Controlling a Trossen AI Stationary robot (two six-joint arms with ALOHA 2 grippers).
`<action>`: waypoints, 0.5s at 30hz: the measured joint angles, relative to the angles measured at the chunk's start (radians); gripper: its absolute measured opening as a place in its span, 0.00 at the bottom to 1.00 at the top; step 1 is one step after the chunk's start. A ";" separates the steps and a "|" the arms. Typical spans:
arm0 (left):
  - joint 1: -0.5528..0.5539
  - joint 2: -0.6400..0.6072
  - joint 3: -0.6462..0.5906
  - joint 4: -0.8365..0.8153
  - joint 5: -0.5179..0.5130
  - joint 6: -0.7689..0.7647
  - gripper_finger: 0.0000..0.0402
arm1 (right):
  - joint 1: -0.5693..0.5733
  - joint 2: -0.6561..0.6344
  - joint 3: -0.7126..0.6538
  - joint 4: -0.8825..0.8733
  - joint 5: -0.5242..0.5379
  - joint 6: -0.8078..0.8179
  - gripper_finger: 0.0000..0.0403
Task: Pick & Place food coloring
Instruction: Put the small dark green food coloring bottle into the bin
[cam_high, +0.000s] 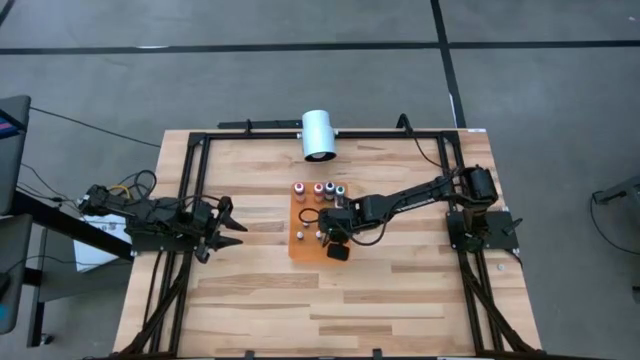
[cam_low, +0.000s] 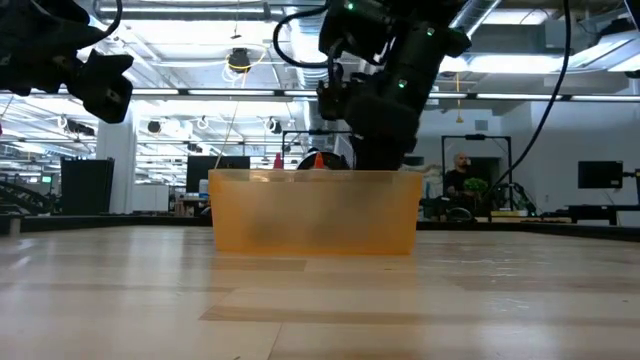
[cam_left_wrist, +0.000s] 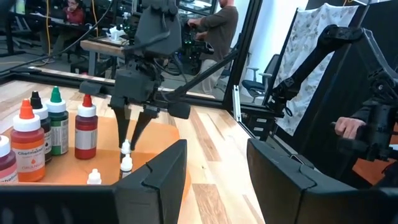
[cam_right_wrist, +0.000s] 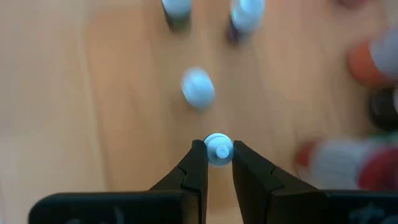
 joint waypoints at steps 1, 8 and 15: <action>0.000 0.000 0.000 0.000 0.000 0.000 0.40 | 0.000 0.011 0.007 0.014 -0.008 0.007 0.12; 0.000 0.000 0.000 -0.007 -0.005 -0.007 0.40 | 0.007 0.033 0.019 0.025 -0.001 0.019 0.12; 0.000 0.000 -0.001 -0.008 -0.006 -0.013 0.40 | -0.003 0.033 0.019 0.005 -0.020 0.017 0.14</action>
